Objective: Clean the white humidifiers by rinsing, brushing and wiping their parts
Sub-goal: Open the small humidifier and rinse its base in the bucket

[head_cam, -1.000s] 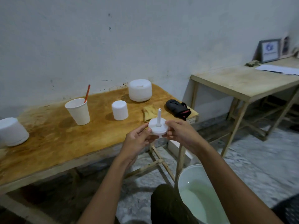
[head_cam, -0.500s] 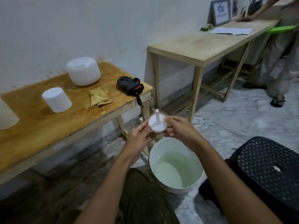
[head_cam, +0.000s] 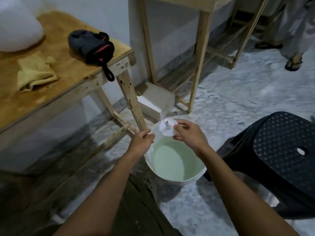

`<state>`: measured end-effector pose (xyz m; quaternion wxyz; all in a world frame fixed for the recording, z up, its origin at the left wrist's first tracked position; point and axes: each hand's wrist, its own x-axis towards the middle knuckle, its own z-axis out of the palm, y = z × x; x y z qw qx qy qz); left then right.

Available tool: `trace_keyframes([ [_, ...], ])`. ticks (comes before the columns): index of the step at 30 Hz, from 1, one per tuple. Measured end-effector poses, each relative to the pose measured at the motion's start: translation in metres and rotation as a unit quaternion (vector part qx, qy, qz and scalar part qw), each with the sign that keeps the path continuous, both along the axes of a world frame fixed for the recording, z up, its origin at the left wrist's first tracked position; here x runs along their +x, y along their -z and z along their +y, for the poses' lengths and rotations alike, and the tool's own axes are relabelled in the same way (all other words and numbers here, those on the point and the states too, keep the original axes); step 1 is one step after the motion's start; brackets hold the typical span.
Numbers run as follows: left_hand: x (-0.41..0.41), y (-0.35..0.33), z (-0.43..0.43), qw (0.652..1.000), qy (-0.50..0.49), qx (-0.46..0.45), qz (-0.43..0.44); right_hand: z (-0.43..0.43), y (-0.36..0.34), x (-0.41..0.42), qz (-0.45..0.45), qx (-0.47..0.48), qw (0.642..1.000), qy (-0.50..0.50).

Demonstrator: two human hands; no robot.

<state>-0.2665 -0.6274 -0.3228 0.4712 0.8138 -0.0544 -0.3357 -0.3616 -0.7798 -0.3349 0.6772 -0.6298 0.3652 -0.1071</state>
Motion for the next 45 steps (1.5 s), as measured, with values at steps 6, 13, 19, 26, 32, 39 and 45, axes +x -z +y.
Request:
trace_keyframes([
  [6,0.012,0.06,-0.005,0.992,-0.022,0.122,0.01,-0.013,0.066,0.009,0.041,-0.042,0.998,0.022],
  [13,0.017,0.119,-0.003,0.982,-0.001,0.184,0.03,-0.02,0.107,0.015,0.066,-0.104,0.992,-0.004],
  [19,0.023,0.149,0.005,0.974,0.031,0.218,-0.049,-0.021,0.118,0.016,0.077,-0.163,0.983,-0.014],
  [26,0.024,0.157,0.01,0.977,0.016,0.208,-0.044,-0.018,0.127,0.016,0.041,-0.29,0.956,-0.022],
  [32,0.024,0.151,0.009,0.975,0.029,0.218,-0.041,-0.017,0.132,0.008,0.019,-0.412,0.91,-0.034],
  [39,0.025,0.155,0.009,0.978,0.013,0.204,-0.032,-0.011,0.139,0.003,-0.012,-0.468,0.883,-0.041],
  [45,0.024,0.158,0.01,0.982,-0.003,0.187,-0.03,-0.005,0.142,0.002,-0.022,-0.483,0.875,-0.031],
])
